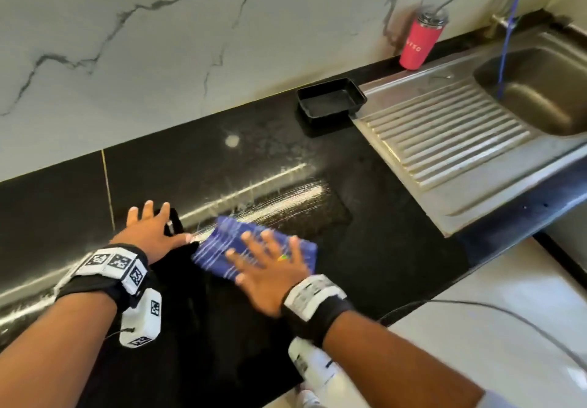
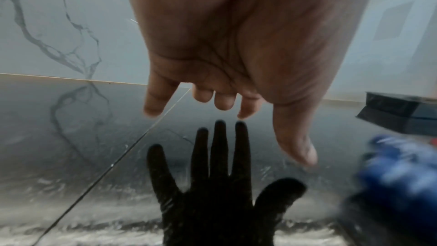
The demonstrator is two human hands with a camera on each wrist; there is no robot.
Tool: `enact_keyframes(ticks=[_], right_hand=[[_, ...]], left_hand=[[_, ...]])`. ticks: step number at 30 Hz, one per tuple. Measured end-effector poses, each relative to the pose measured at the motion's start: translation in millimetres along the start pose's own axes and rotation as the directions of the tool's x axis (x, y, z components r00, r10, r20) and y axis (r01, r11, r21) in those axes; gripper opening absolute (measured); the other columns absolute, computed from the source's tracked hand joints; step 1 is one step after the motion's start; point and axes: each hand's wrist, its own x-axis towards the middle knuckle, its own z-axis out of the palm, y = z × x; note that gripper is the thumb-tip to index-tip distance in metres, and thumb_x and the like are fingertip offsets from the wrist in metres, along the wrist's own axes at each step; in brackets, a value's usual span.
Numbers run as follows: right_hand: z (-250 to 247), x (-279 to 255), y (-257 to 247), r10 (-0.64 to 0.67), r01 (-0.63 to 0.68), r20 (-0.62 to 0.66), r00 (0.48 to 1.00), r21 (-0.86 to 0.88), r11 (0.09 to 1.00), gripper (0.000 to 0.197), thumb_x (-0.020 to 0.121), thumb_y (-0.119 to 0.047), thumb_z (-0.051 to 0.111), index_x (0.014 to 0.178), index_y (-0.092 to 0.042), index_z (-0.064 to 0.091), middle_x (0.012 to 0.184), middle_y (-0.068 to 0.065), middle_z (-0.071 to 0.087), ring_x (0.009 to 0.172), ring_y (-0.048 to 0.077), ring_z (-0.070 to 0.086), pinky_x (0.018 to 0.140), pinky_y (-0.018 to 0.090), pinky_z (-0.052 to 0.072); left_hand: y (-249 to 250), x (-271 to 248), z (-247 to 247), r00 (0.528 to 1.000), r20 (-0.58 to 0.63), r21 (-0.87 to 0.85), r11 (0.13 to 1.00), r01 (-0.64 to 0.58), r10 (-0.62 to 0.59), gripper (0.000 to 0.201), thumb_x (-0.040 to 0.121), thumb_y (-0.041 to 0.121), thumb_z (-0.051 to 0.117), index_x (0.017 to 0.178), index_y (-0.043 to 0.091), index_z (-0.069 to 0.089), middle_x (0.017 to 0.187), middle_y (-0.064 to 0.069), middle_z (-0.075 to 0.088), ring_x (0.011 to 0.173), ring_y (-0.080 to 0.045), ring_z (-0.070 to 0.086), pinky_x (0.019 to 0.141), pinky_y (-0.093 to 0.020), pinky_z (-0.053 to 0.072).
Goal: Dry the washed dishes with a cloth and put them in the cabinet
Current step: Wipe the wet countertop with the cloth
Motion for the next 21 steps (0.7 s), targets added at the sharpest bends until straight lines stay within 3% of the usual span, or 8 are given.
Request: enact_keyframes(ticks=[2, 5, 7, 9, 11, 15, 18, 21], right_hand=[[-25, 4, 76, 0.229, -0.228, -0.071, 0.971, 0.014, 0.974, 0.056, 0.100, -0.061, 0.012, 0.153, -0.050, -0.002, 0.163, -0.012, -0.021, 0.151, 0.025, -0.019, 0.111, 0.068, -0.011], [-76, -6, 189, 0.571, -0.562, -0.073, 0.817, 0.116, 0.819, 0.061, 0.096, -0.068, 0.005, 0.153, -0.050, -0.004, 0.165, -0.008, -0.018, 0.152, 0.029, -0.015, 0.113, 0.071, -0.004], [-98, -11, 233, 0.685, -0.669, -0.003, 0.728, 0.209, 0.713, 0.057, 0.101, -0.061, 0.017, 0.153, -0.050, -0.005, 0.164, -0.007, -0.021, 0.151, 0.030, -0.016, 0.114, 0.070, -0.005], [-97, -4, 228, 0.710, -0.690, -0.015, 0.704, 0.218, 0.690, 0.062, 0.100, -0.063, 0.018, 0.154, -0.047, -0.007, 0.163, -0.005, -0.024, 0.150, 0.033, -0.019, 0.114, 0.069, -0.007], [-78, 13, 182, 0.624, -0.608, -0.075, 0.778, 0.161, 0.777, 0.065, 0.099, -0.063, 0.018, 0.154, -0.044, -0.009, 0.163, -0.002, -0.024, 0.150, 0.035, -0.019, 0.114, 0.068, -0.010], [-39, 39, 48, 0.224, -0.220, -0.055, 0.973, 0.068, 0.973, 0.062, 0.099, -0.059, 0.017, 0.154, -0.046, -0.008, 0.162, -0.005, -0.027, 0.148, 0.033, -0.026, 0.109, 0.066, -0.023], [-35, 50, 19, 0.071, -0.072, 0.072, 0.995, 0.020, 0.997, 0.055, 0.102, -0.055, 0.014, 0.151, -0.052, -0.011, 0.158, -0.012, -0.034, 0.144, 0.027, -0.034, 0.108, 0.061, -0.028], [-55, 65, 72, 0.150, -0.150, -0.009, 0.989, -0.020, 0.988, 0.055, 0.102, -0.053, 0.014, 0.150, -0.052, -0.013, 0.160, -0.011, -0.030, 0.148, 0.029, -0.027, 0.110, 0.064, -0.021]], left_hand=[[-1, 2, 3, 0.998, 0.059, 0.057, 0.998, -0.003, 0.000, 0.107, 0.088, 0.063, 0.065, 0.162, 0.024, -0.002, 0.170, -0.011, -0.006, 0.155, -0.038, 0.005, 0.122, -0.052, 0.021], [-4, 5, 7, 0.999, 0.048, 0.061, 0.998, -0.012, 0.009, 0.112, 0.085, 0.063, 0.068, 0.162, 0.026, -0.005, 0.170, -0.011, -0.005, 0.154, -0.040, 0.012, 0.120, -0.050, 0.027], [-6, 6, 8, 0.999, 0.047, 0.050, 0.999, -0.009, 0.006, 0.113, 0.084, 0.064, 0.069, 0.162, 0.028, -0.005, 0.170, -0.011, -0.006, 0.154, -0.041, 0.011, 0.120, -0.051, 0.027], [-7, 8, 9, 0.999, 0.044, 0.053, 0.999, -0.003, 0.001, 0.115, 0.082, 0.065, 0.069, 0.162, 0.028, -0.005, 0.170, -0.011, -0.006, 0.153, -0.042, 0.012, 0.119, -0.051, 0.028], [-7, 9, 8, 0.999, 0.041, 0.053, 0.999, -0.005, 0.002, 0.116, 0.081, 0.065, 0.070, 0.162, 0.028, -0.004, 0.170, -0.010, -0.005, 0.153, -0.042, 0.013, 0.119, -0.051, 0.030], [-7, 9, 8, 0.999, 0.040, 0.036, 0.999, 0.004, -0.006, 0.116, 0.082, 0.063, 0.072, 0.161, 0.029, -0.006, 0.170, -0.009, -0.006, 0.154, -0.040, 0.012, 0.120, -0.051, 0.029], [-8, 9, 9, 0.999, 0.040, 0.021, 1.000, 0.004, -0.005, 0.117, 0.082, 0.063, 0.072, 0.161, 0.029, -0.008, 0.170, -0.009, -0.009, 0.154, -0.040, 0.010, 0.120, -0.051, 0.029], [-6, 8, 8, 0.999, 0.044, 0.019, 1.000, 0.000, -0.001, 0.115, 0.084, 0.062, 0.070, 0.161, 0.030, -0.009, 0.170, -0.009, -0.010, 0.155, -0.040, 0.009, 0.121, -0.050, 0.028]])
